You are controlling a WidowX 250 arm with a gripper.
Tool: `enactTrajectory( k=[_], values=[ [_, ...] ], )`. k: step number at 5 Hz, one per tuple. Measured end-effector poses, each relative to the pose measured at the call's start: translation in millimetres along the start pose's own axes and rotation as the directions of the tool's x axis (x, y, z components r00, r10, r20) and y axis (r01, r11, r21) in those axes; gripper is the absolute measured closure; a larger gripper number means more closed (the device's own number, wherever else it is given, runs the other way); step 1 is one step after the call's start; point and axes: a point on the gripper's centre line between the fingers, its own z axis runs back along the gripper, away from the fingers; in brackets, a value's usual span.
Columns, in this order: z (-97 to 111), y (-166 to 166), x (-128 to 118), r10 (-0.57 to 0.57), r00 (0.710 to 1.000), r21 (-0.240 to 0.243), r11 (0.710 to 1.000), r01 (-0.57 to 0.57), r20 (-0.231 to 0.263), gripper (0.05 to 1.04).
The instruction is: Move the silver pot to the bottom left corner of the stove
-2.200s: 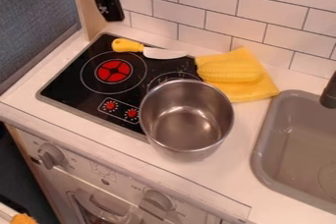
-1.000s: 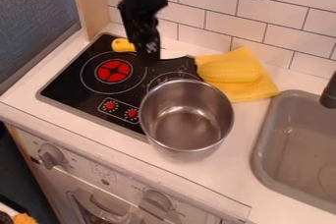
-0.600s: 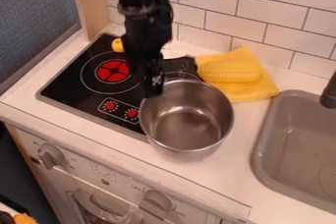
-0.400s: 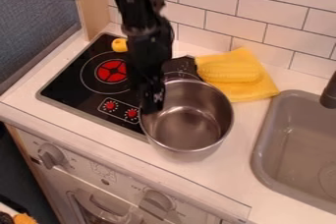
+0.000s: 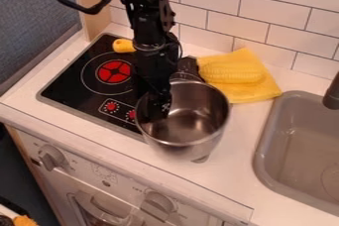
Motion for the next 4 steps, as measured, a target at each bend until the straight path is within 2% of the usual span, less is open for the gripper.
enactTrajectory(
  k=[2, 3, 4],
  values=[
    [-2.3, -10.1, 3.0, -0.015, 1.0, 0.018, 1.0, 0.015, 0.0, 0.715],
    [2.2, -10.0, 3.5, -0.022, 1.0, 0.027, 0.999, 0.022, 0.016, 0.89],
    [4.4, -8.7, 3.1, -0.025, 0.999, 0.027, 0.999, 0.024, 0.025, 0.982]
  ],
)
